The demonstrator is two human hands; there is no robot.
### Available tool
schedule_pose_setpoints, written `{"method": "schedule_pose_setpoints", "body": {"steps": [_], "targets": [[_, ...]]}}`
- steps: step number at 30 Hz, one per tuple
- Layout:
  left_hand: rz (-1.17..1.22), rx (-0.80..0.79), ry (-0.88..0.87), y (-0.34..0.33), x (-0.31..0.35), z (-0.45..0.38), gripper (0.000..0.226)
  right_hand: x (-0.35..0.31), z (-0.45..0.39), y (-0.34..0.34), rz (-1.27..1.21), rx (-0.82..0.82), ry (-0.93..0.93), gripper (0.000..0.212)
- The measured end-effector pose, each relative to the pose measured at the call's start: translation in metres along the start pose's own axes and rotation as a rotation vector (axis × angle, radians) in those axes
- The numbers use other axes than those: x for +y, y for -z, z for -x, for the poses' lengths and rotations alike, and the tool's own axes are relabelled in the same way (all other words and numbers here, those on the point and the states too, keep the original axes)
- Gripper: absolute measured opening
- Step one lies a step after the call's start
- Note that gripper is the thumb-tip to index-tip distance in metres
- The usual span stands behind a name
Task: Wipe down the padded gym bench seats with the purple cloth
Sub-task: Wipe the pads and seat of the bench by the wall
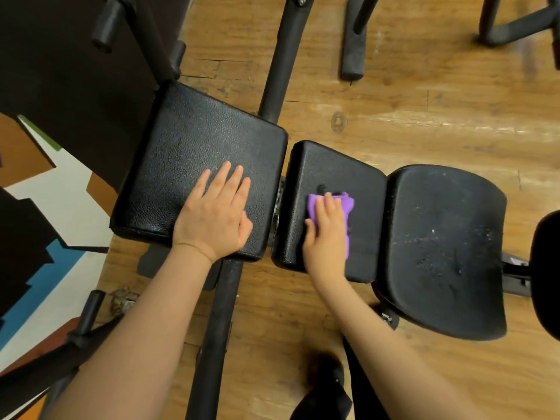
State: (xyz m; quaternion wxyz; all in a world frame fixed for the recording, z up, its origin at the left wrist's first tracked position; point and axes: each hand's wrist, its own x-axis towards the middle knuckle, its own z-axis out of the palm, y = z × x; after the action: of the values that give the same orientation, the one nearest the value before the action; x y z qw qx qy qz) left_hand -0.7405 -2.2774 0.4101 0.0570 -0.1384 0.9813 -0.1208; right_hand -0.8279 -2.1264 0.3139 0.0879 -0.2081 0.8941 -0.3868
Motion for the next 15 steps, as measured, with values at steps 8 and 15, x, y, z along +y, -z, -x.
{"method": "schedule_pose_setpoints", "body": {"steps": [8,15], "targets": [[-0.003,0.002,-0.004,0.000,-0.001,0.000,0.058,0.037,0.007,0.022,0.017,-0.169,0.258,0.044],[-0.011,0.012,-0.005,-0.003,-0.001,0.000,0.058,0.077,0.018,0.038,0.049,-0.062,-0.184,0.045]]}}
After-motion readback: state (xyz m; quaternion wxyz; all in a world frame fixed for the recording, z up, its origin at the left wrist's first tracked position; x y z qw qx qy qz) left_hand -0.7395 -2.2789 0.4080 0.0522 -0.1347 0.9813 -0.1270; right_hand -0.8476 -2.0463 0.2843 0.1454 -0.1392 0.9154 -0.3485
